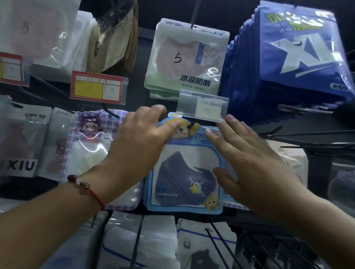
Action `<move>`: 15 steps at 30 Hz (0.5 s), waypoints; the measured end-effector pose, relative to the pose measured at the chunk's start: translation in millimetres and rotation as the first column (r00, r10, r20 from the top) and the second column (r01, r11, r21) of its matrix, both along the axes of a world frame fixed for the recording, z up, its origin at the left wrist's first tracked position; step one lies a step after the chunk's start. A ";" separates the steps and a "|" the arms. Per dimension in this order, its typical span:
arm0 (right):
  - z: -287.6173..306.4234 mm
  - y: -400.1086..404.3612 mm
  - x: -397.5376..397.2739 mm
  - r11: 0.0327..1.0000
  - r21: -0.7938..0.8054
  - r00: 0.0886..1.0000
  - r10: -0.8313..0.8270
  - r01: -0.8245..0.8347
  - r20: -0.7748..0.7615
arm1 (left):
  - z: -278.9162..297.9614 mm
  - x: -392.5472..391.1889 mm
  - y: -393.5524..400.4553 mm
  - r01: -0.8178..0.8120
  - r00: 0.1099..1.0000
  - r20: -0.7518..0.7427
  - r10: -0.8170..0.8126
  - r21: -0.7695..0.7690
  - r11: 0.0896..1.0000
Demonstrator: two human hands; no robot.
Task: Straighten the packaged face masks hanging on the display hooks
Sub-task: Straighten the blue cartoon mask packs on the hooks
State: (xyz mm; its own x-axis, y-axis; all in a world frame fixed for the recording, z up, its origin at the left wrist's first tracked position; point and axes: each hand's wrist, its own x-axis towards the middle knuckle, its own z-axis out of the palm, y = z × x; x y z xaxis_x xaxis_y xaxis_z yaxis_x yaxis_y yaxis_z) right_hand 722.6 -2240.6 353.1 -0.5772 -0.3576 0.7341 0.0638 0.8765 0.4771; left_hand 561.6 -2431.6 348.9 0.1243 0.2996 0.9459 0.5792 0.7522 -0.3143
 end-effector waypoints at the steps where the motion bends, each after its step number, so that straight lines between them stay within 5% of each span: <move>1: -3.3 4.7 1.3 1.000 -0.021 0.999 -0.007 0.008 0.033 | -6.5 1.7 -0.2 -0.035 0.999 -0.008 0.035 -0.014 0.999; 15: -47.2 93.1 0.6 0.939 -0.159 0.905 -0.233 0.304 0.356 | -62.7 74.3 82.5 0.030 0.991 0.132 0.024 -0.392 0.920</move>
State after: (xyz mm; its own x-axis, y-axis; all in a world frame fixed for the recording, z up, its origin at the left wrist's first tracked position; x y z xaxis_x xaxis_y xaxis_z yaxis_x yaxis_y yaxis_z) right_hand 723.2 -2147.5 306.0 -0.8495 -0.0163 0.5274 0.1824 0.9288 0.3225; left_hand 635.9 -2349.1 286.2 0.0085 0.6496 0.7603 0.6379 0.5820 -0.5044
